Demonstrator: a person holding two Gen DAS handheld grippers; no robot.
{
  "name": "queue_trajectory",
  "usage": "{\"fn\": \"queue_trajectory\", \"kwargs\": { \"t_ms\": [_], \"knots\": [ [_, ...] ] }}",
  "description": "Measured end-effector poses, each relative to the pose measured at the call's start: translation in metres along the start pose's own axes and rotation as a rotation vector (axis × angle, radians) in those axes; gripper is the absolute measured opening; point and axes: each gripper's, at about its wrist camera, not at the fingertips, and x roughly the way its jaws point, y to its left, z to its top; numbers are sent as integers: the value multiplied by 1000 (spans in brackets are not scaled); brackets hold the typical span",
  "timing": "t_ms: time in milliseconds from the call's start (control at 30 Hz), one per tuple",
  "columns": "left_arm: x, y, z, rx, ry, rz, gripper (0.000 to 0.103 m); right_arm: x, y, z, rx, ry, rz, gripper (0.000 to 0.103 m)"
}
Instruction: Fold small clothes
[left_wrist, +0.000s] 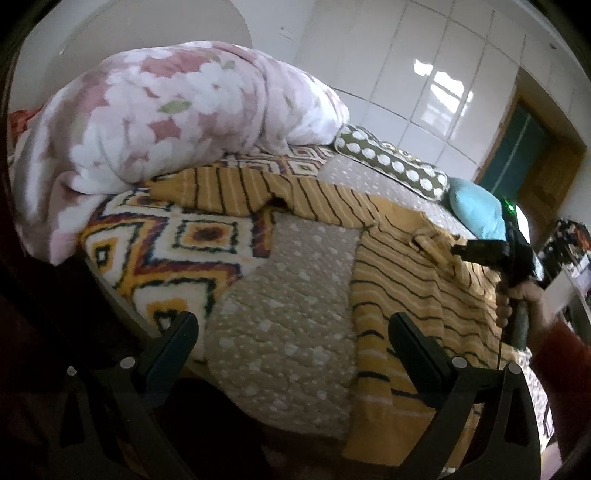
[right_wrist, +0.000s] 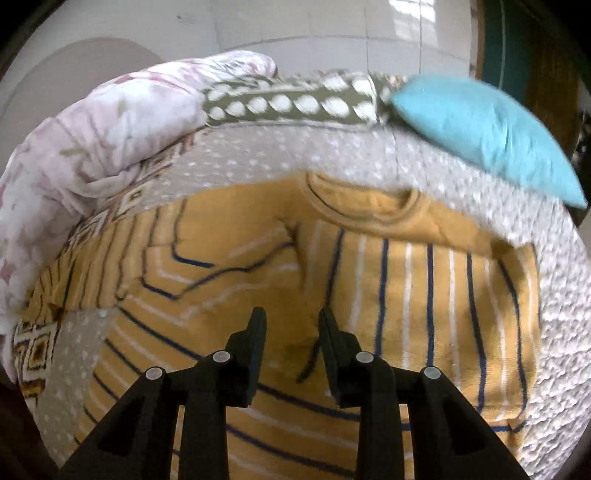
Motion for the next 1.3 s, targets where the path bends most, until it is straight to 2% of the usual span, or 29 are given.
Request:
{"fn": "queue_trajectory", "kwargs": {
  "t_ms": [100, 167, 200, 233, 333, 433, 600, 700, 767, 833, 867, 900, 1000, 1100, 1200, 1300],
  "knots": [
    [1, -3, -1, 19, 1, 2, 102, 17, -4, 2, 42, 29, 40, 31],
    [1, 0, -1, 12, -4, 0, 102, 22, -3, 0, 51, 40, 46, 22],
    [1, 2, 0, 7, -5, -1, 102, 25, 0, 2, 43, 46, 38, 9],
    [2, 5, 1, 1, -5, -2, 102, 26, 2, 0, 35, 54, 34, 6],
    [6, 13, 3, -15, -1, -5, 102, 20, 10, 4, 3, 47, -15, 5],
    [8, 23, 5, -35, 0, -5, 102, 4, 31, 15, -65, -3, -69, 5],
    [12, 36, 7, -67, 8, 17, 102, 6, 105, 38, -181, -25, 24, 5],
    [12, 42, 6, -75, 16, 40, 102, 26, 158, 41, -259, 9, 133, 10],
    [10, 45, 6, -79, 18, 54, 102, 35, 177, 38, -277, 35, 186, 14],
    [9, 48, 7, -82, 20, 63, 102, 29, 189, 32, -281, 17, 214, 32],
    [9, 48, 7, -83, 22, 66, 102, 25, 190, 30, -287, 6, 208, 37],
    [9, 48, 6, -82, 25, 68, 102, 17, 186, 25, -300, -13, 185, 42],
    [9, 43, 5, -70, 29, 67, 102, -2, 150, 12, -312, -43, 62, 42],
    [7, 29, 2, -35, 32, 58, 102, -9, 81, -3, -278, -35, -98, 42],
    [4, 14, -1, -5, 30, 51, 102, -6, -6, -13, -94, 30, -151, 42],
    [2, -1, -3, 23, 33, 49, 102, -18, -75, -24, 97, 17, -127, 42]
  ]
}}
